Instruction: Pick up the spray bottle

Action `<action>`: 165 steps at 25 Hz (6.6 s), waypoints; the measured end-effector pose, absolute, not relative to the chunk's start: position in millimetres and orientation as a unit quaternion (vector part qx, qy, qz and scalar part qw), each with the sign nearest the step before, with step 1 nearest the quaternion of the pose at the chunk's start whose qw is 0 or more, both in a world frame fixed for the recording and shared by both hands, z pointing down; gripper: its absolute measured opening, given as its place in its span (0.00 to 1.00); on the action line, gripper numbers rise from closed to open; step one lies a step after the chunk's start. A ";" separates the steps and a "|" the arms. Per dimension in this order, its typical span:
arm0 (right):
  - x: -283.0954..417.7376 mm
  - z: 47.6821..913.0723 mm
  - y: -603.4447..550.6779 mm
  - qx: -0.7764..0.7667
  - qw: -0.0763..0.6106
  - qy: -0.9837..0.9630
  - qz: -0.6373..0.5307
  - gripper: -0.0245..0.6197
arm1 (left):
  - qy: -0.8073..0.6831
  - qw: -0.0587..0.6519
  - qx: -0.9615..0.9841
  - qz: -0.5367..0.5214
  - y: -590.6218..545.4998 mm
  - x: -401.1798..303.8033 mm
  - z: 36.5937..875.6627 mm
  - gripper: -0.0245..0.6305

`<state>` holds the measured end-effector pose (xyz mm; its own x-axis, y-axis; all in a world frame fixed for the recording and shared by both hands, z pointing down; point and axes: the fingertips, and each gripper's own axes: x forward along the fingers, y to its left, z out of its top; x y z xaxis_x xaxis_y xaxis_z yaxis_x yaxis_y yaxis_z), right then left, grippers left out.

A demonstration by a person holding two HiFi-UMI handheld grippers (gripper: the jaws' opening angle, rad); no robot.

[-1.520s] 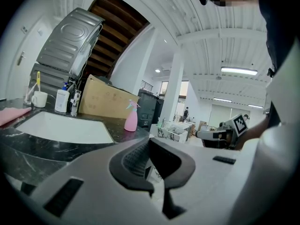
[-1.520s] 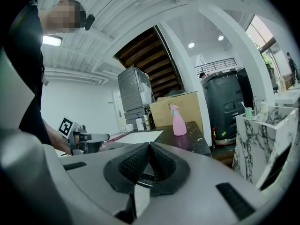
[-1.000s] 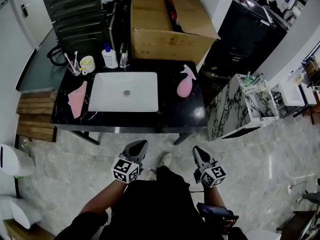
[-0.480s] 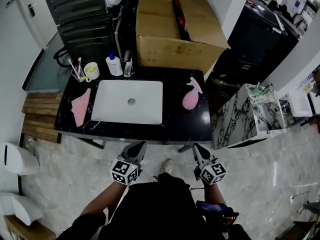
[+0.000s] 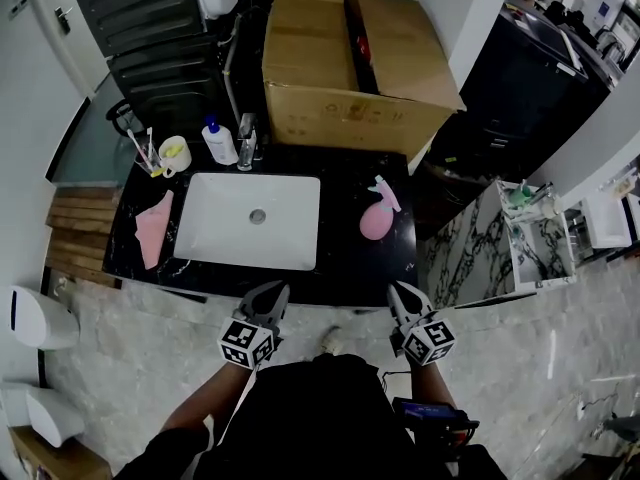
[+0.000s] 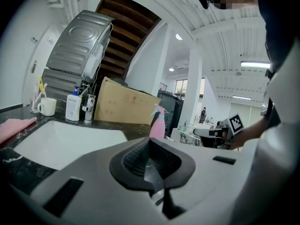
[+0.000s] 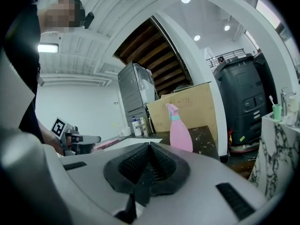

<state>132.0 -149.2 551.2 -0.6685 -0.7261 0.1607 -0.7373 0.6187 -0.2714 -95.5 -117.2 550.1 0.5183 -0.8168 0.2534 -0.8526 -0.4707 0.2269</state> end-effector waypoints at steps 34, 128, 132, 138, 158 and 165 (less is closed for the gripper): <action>146.5 541.8 -278.3 0.426 0.035 -0.894 0.138 0.08 | -0.420 0.150 0.891 0.085 -225.0 -35.2 544.0 0.05; 234.8 515.6 -35.6 0.747 0.012 -0.658 0.093 0.27 | -0.116 0.143 0.978 0.098 -135.2 13.9 552.8 0.05; 255.3 514.4 -6.8 0.758 0.008 -0.646 0.093 0.27 | -0.097 0.136 0.980 0.103 -116.0 39.1 549.5 0.05; 280.1 516.7 38.2 0.771 0.003 -0.630 0.095 0.27 | -0.073 0.130 0.983 0.111 -84.6 70.5 549.1 0.05; 296.7 540.7 157.6 0.766 -0.007 -0.633 0.108 0.27 | -0.033 0.117 0.983 0.139 22.6 119.6 558.8 0.05; 296.4 538.3 176.8 0.756 -0.011 -0.645 0.111 0.27 | -0.041 0.126 0.982 0.132 51.0 120.4 556.7 0.05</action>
